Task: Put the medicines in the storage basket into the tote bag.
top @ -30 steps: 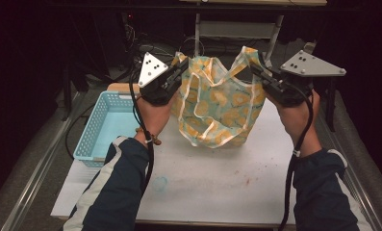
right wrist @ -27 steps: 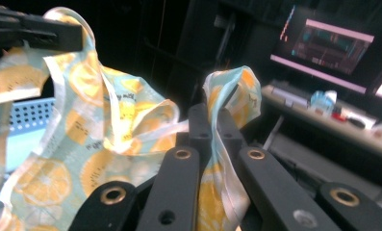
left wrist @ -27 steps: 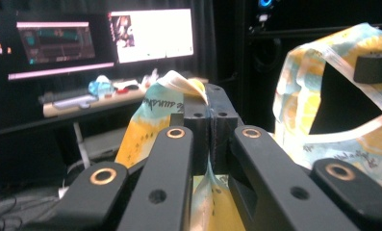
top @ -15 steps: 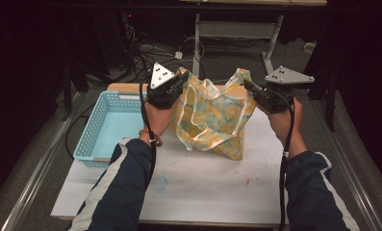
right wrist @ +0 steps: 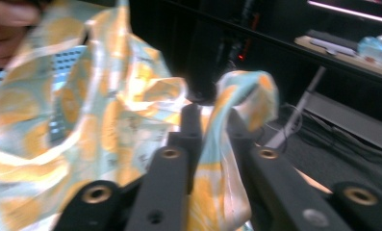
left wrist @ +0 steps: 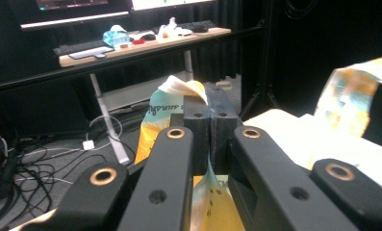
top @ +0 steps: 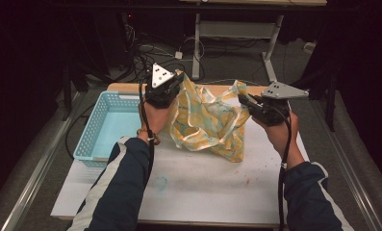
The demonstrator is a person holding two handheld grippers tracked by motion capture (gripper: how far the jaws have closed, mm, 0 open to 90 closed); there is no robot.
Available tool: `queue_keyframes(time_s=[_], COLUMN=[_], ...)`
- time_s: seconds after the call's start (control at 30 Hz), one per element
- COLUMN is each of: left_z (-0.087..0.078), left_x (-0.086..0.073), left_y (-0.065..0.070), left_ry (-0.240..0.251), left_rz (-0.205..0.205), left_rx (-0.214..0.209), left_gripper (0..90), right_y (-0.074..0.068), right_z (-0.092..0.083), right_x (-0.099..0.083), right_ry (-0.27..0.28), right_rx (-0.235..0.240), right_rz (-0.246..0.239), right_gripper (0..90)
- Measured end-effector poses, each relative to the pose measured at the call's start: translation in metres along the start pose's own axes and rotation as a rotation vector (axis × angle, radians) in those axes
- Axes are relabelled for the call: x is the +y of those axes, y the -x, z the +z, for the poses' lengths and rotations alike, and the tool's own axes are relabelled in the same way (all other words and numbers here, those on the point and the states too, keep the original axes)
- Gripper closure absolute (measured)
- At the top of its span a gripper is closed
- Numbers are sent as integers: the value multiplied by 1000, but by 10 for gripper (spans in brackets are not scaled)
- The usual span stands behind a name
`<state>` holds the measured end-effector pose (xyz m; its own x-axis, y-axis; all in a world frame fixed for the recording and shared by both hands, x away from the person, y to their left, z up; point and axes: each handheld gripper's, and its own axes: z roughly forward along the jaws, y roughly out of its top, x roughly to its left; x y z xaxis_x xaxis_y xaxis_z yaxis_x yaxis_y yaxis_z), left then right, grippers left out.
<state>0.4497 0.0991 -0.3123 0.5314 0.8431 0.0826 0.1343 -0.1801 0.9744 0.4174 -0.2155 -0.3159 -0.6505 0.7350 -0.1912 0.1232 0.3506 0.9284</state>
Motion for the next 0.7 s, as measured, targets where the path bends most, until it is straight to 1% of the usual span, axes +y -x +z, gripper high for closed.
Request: queue_keyframes(time_s=[0.07, 0.13, 0.17, 0.2, 0.23, 0.27, 0.3, 0.33, 0.4, 0.47, 0.5, 0.53, 0.57, 0.63, 0.67, 0.7], left_z=[-1, -3, -4, -5, -5, -6, -6, -7, -8, -9, -9, -9, -9, -9, -8, -8], left_x=[4, 9, 12, 15, 18, 21, 24, 26, 29, 29, 29, 29, 29, 27, 26, 25], left_y=[0, 0, 0, -1, 0, 1, 2, 3, 6, 8, 8, 8, 7, 6, 6, 6], left_ry=[-2, 3, 6, 9, 15, 14, 12, 18, 22, 24, 24, 24, 20, 20, 11, 8], left_rz=[-9, -6, -9, -14, -12, -10, -4, -3, 3, 7, 5, 5, 1, -8, -18, -15], left_rx=[10, 22, 27, 28, 30, 34, 35, 34, 31, 28, 25, 25, 20, 15, 3, 7], left_gripper=[873, 874, 874, 874, 874, 874, 874, 874, 874, 874, 874, 874, 874, 874, 874, 874], right_y=[-7, -14, -17, -21, -26, -32, -38, -44, -52, -56, -55, -54, -53, -49, -48, -47], right_z=[-3, -5, -4, -4, -3, -1, 2, 5, 14, 24, 30, 35, 39, 46, 49, 52], right_x=[1, 1, 0, -1, -3, -5, -7, -11, -18, -26, -31, -35, -39, -47, -51, -54], right_ry=[-1, -7, -16, -31, -52, -78, -97, -116, -167, -206, -227, -248, -264, -294, -306, -308], right_rx=[34, 76, 106, 150, 171, 175, 191, 193, 188, 192, 189, 177, 166, 162, 164, 160], right_rz=[-22, -48, -51, -59, -74, -90, -109, -122, -139, -143, -142, -135, -128, -112, -116, -131], right_gripper=[689, 607, 552, 496, 443, 371, 333, 317, 247, 246, 249, 271, 328, 465, 537, 620])
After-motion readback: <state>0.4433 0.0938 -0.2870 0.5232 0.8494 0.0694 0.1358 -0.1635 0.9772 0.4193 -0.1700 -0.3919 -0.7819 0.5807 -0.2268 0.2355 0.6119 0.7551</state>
